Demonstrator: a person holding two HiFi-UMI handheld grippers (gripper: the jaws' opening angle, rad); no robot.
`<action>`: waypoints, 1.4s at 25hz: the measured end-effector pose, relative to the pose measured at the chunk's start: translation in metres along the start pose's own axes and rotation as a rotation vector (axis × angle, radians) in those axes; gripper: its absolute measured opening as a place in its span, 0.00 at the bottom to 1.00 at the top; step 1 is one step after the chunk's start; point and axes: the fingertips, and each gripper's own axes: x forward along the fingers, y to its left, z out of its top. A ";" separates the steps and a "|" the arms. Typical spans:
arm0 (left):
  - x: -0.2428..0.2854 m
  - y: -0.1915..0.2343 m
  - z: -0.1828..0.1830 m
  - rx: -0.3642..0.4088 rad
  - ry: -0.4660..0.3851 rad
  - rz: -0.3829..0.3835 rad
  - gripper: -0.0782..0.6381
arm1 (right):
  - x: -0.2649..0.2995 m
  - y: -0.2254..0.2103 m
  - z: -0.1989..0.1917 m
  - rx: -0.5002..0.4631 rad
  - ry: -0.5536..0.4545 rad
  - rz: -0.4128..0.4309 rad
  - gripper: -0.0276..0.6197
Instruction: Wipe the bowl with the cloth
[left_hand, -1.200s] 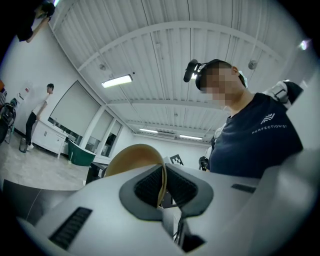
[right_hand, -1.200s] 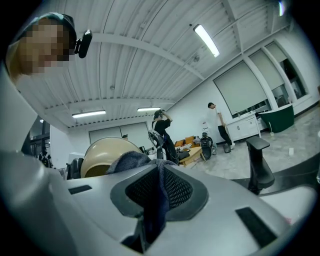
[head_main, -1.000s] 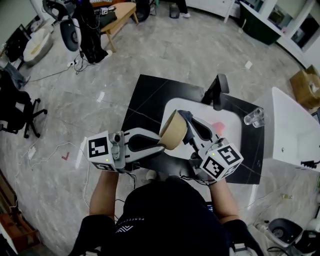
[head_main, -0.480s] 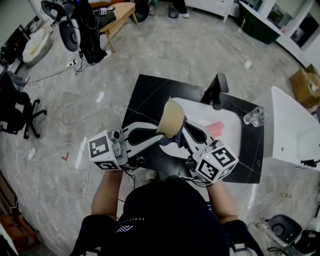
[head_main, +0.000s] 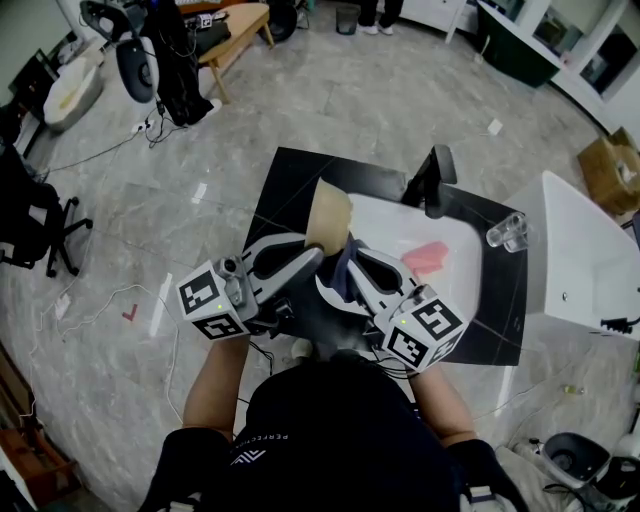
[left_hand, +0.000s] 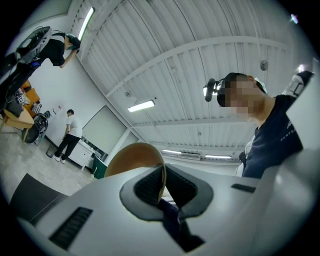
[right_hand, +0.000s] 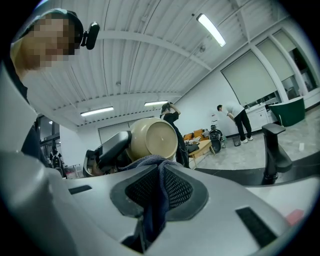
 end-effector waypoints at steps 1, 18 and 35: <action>0.000 0.002 0.000 -0.003 0.000 0.015 0.14 | 0.000 0.002 -0.001 0.001 0.002 0.003 0.13; -0.009 0.025 -0.020 0.056 0.071 0.192 0.14 | -0.004 0.024 0.018 -0.011 -0.063 0.054 0.13; -0.008 0.029 -0.038 0.036 0.122 0.217 0.14 | -0.021 0.014 0.045 -0.046 -0.133 0.018 0.13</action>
